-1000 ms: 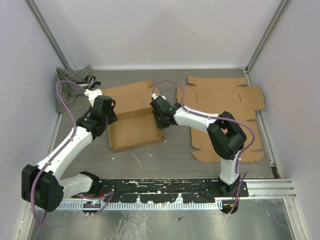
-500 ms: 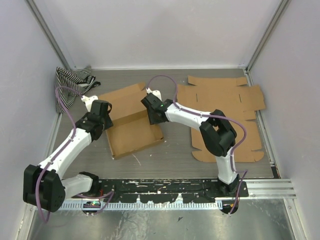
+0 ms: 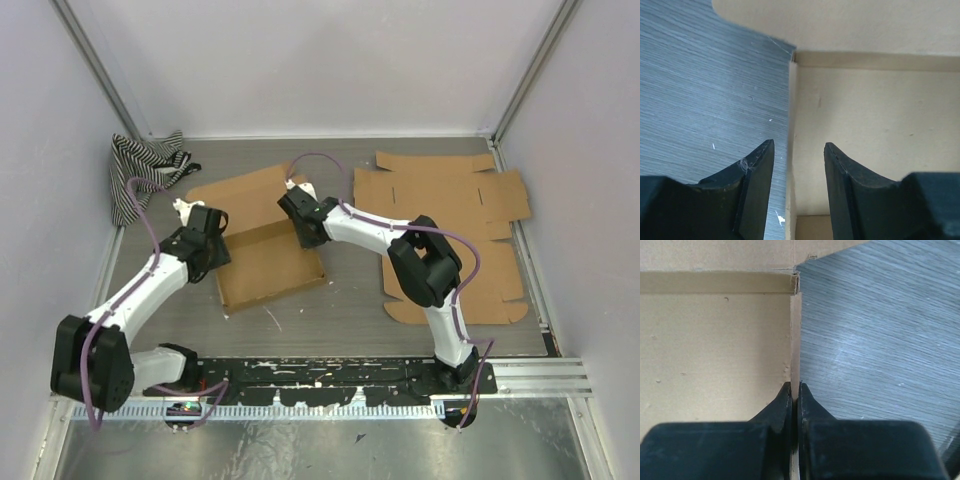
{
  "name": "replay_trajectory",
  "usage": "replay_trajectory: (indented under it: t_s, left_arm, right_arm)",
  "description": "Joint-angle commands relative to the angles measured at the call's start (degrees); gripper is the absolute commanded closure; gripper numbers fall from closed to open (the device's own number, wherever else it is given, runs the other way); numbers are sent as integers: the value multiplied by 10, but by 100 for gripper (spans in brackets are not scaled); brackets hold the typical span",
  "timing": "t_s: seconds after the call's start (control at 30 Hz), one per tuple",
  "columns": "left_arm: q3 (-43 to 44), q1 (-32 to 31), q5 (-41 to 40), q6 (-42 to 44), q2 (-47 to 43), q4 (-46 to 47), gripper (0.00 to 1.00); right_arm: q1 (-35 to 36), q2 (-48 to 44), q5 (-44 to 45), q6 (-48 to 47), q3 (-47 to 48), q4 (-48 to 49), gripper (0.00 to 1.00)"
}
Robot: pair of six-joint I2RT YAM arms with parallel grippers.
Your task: Fold the paper box
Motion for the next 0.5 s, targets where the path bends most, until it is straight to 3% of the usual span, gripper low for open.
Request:
replay_trajectory:
  t_s: [0.0,0.2,0.47]
  left_arm:
    - [1,2,19,9,54,4,50]
    - [31,2,12,15,116,19,55]
    - [88,2,16,33,185,25,61]
  right_arm:
    - [-1,-15,85,32,-2,-25,99]
    - [15,0,170,103,-19,-65,99]
    - [19,1,177,157,-44,-60,99]
